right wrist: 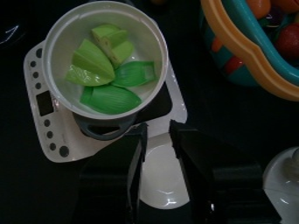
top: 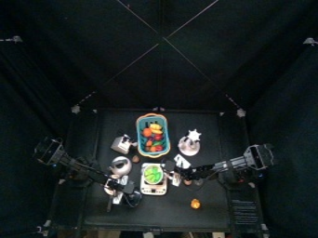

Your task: Place pot lid on pot

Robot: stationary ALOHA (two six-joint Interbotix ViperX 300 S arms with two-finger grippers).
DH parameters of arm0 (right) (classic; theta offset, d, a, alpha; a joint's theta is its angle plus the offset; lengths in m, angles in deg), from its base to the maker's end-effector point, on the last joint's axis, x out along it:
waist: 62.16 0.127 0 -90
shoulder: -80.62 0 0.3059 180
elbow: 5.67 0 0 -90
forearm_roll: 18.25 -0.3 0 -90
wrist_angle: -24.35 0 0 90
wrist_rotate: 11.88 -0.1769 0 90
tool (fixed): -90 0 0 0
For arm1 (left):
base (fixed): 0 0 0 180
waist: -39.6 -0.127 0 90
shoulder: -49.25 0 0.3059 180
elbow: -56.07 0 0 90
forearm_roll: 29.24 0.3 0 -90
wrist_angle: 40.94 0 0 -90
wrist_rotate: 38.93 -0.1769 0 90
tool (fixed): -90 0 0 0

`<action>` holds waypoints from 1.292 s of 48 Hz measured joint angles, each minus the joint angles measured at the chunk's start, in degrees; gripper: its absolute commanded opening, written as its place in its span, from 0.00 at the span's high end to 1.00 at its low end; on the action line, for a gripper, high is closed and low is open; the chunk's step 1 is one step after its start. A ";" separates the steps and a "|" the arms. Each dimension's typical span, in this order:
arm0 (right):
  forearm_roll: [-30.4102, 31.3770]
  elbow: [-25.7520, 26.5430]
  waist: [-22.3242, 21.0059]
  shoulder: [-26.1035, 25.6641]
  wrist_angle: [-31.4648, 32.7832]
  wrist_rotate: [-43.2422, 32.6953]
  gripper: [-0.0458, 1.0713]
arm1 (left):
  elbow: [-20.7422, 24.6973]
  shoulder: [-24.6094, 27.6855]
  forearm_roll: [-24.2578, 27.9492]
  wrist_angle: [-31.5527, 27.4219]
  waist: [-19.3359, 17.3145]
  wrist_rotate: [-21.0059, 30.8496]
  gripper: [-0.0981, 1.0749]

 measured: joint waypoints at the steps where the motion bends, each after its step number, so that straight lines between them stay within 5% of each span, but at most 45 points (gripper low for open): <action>1: 0.00 0.00 0.00 -0.09 0.09 0.00 0.34 | 0.00 0.00 0.00 0.09 0.09 0.00 0.31; 20: -0.09 -2.02 0.18 -3.16 0.44 -0.26 0.34 | 1.41 -5.80 2.37 0.79 -0.70 -0.09 0.31; 25: 0.00 -3.25 0.00 -4.57 0.44 -0.44 0.34 | 1.58 -9.05 3.78 0.62 -4.13 -0.09 0.31; 37: 0.35 -6.94 -1.49 -6.77 0.35 -0.53 0.34 | 4.39 -12.57 3.25 -2.99 -19.69 -0.09 0.31; 45: 0.35 -8.70 -2.29 -7.29 -0.18 -0.53 0.34 | 8.61 -10.28 5.89 -8.70 -23.91 -0.09 0.31; 62: 0.09 -10.63 -3.25 -8.79 -0.88 -0.62 0.34 | 17.93 0.18 11.60 -16.35 -23.99 -0.26 0.31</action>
